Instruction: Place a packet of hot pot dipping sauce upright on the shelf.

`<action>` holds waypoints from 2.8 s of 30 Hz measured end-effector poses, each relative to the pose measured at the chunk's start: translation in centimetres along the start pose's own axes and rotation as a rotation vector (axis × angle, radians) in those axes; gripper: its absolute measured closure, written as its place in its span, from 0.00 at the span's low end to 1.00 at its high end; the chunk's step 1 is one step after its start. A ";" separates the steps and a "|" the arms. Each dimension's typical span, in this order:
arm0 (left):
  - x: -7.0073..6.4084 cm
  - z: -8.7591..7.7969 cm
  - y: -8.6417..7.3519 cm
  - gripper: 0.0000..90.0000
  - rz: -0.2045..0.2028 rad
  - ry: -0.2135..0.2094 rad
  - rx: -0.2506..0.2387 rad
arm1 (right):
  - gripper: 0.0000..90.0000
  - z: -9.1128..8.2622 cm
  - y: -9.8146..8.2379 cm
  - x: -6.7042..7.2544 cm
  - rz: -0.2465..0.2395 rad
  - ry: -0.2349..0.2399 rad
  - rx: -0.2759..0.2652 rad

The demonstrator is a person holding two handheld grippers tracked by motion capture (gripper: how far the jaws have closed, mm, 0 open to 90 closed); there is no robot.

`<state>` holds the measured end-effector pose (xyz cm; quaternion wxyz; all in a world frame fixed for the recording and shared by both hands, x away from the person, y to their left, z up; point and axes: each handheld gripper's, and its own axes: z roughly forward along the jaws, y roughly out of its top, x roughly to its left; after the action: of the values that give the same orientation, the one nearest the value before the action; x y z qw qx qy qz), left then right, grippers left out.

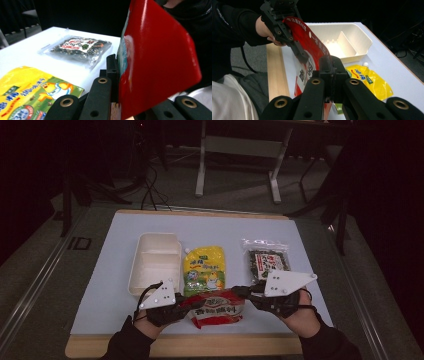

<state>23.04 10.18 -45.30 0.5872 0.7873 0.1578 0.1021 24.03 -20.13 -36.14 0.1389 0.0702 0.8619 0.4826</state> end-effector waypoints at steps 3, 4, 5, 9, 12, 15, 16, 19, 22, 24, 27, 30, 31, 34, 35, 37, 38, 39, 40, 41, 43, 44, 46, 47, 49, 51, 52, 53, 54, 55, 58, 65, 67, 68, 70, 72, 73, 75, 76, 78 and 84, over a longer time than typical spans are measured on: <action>-0.3 -0.2 0.8 1.00 0.032 0.011 0.011 | 0.87 0.0 -0.3 -0.3 0.022 0.003 -0.014; -0.3 -0.2 0.8 1.00 0.032 0.011 0.011 | 0.87 0.0 -0.3 -0.3 0.022 0.003 -0.014; -0.3 -0.4 1.3 1.00 0.035 0.008 0.001 | 0.79 0.2 -0.9 -0.6 0.043 -0.006 -0.011; -0.5 -0.7 2.1 1.00 0.053 0.016 -0.024 | 0.74 1.1 -2.1 -0.9 0.074 0.025 0.008; -0.3 -0.8 3.0 1.00 0.050 0.015 -0.037 | 0.78 2.1 -3.2 -1.1 0.101 0.064 0.026; -0.3 -0.7 3.1 1.00 0.045 0.014 -0.039 | 0.83 2.2 -3.4 -1.2 0.108 0.071 0.019; -0.1 -0.6 3.2 1.00 0.035 0.001 -0.039 | 0.83 2.2 -3.4 -1.2 0.108 0.073 0.017; -0.1 -0.3 3.2 1.00 0.029 -0.008 -0.044 | 0.88 2.1 -3.2 -1.4 0.111 0.081 0.008; -0.1 -0.1 3.2 1.00 0.026 -0.007 -0.040 | 0.99 2.2 -3.1 -1.4 0.096 0.096 0.024; 0.1 0.0 2.9 1.00 0.019 -0.008 -0.037 | 1.00 2.2 -3.0 -1.2 0.082 0.094 0.043; 0.2 0.1 2.8 1.00 0.011 -0.020 -0.033 | 1.00 2.1 -3.0 -1.1 0.070 0.100 0.049; 0.1 0.1 2.8 0.93 0.011 -0.012 -0.034 | 1.00 1.8 -2.9 -1.2 0.075 0.107 0.038; 0.1 0.1 2.8 0.89 0.011 -0.012 -0.034 | 1.00 1.6 -2.9 -1.3 0.071 0.109 0.033; 0.1 0.0 2.5 0.74 -0.002 0.016 -0.047 | 1.00 1.1 -2.8 -1.5 0.074 0.098 0.015; 0.1 0.0 2.5 0.67 -0.002 0.016 -0.047 | 1.00 1.1 -2.8 -1.5 0.074 0.098 0.015; 0.0 -0.3 2.1 0.57 -0.003 0.065 -0.066 | 1.00 0.5 -2.6 -1.8 0.073 0.076 0.007; 0.0 -0.4 1.9 0.52 -0.010 0.078 -0.073 | 1.00 0.4 -2.5 -1.9 0.072 0.071 0.004; 0.0 -0.5 1.7 0.48 -0.017 0.090 -0.073 | 1.00 0.2 -2.5 -2.1 0.074 0.060 -0.003; 0.0 -0.6 1.6 0.43 -0.024 0.098 -0.065 | 1.00 0.0 -2.4 -2.3 0.080 0.057 -0.007; 0.0 -0.7 1.5 0.38 -0.033 0.105 -0.064 | 1.00 -0.2 -2.3 -2.5 0.082 0.053 -0.014; 0.0 -0.9 1.2 0.27 -0.052 0.110 -0.054 | 1.00 -0.4 -2.1 -2.9 0.085 0.038 -0.020; 0.0 -0.9 1.1 0.19 -0.060 0.117 -0.050 | 1.00 -0.5 -2.0 -3.1 0.083 0.032 -0.019; -0.1 -0.9 0.8 0.15 -0.072 0.125 -0.046 | 1.00 -0.5 -1.8 -3.5 0.086 0.020 -0.019; -0.2 -0.9 0.6 0.11 -0.078 0.115 -0.048 | 1.00 -0.4 -1.7 -3.7 0.087 0.016 -0.017; -0.4 -0.9 0.2 0.04 -0.085 0.124 -0.047 | 1.00 -0.2 -1.5 -4.2 0.091 0.010 -0.015; -0.8 -0.9 -0.3 0.03 -0.078 0.140 -0.039 | 1.00 0.1 -1.4 -4.6 0.098 0.004 -0.014; -0.9 -0.9 -0.6 0.03 -0.075 0.141 -0.037 | 1.00 0.3 -1.3 -4.8 0.100 0.005 -0.012; -1.1 -0.8 -0.8 0.03 -0.073 0.144 -0.029 | 1.00 0.4 -1.2 -4.9 0.098 0.001 -0.009; -1.3 -0.8 -1.0 0.02 -0.074 0.149 -0.025 | 1.00 0.6 -1.1 -5.1 0.100 0.000 -0.009; -1.5 -0.7 -1.3 0.02 -0.076 0.145 -0.026 | 1.00 0.8 -1.0 -5.3 0.102 0.001 -0.009; -1.8 -0.5 -2.0 0.02 -0.093 0.150 -0.017 | 1.00 1.3 -0.6 -5.9 0.109 -0.006 -0.016; -2.6 0.1 -3.5 0.02 -0.101 0.182 -0.015 | 1.00 2.7 0.7 -7.3 0.127 -0.022 -0.039; -2.7 0.2 -3.7 0.02 -0.098 0.182 -0.005 | 1.00 3.2 1.2 -7.7 0.124 -0.028 -0.038; -2.7 0.2 -3.8 0.02 -0.097 0.181 -0.002 | 1.00 3.5 1.4 -7.8 0.124 -0.028 -0.040; -2.7 0.2 -4.0 0.02 -0.103 0.181 -0.009 | 1.00 4.1 1.8 -8.1 0.125 -0.029 -0.041; -2.7 0.2 -4.2 0.02 -0.113 0.176 -0.015 | 1.00 4.8 2.1 -8.4 0.129 -0.023 -0.045; -2.7 0.2 -4.3 0.02 -0.110 0.182 -0.015 | 1.00 5.1 2.2 -8.6 0.131 -0.024 -0.049; -2.8 0.2 -4.5 0.02 -0.105 0.183 -0.012 | 1.00 5.8 2.6 -8.9 0.137 -0.020 -0.051; -2.9 0.2 -4.7 0.02 -0.105 0.186 -0.017 | 1.00 6.2 2.7 -9.0 0.140 -0.020 -0.055; -2.9 0.2 -4.7 0.02 -0.105 0.187 -0.018 | 1.00 6.5 2.9 -9.1 0.144 -0.016 -0.057; -3.1 0.7 -5.5 0.02 -0.088 0.178 0.005 | 1.00 9.5 3.8 -10.1 0.159 -0.032 -0.068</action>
<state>19.72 9.85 -50.70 0.5730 0.7688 0.2438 0.1454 36.52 -13.00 -35.81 0.1162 0.1414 0.8344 0.5199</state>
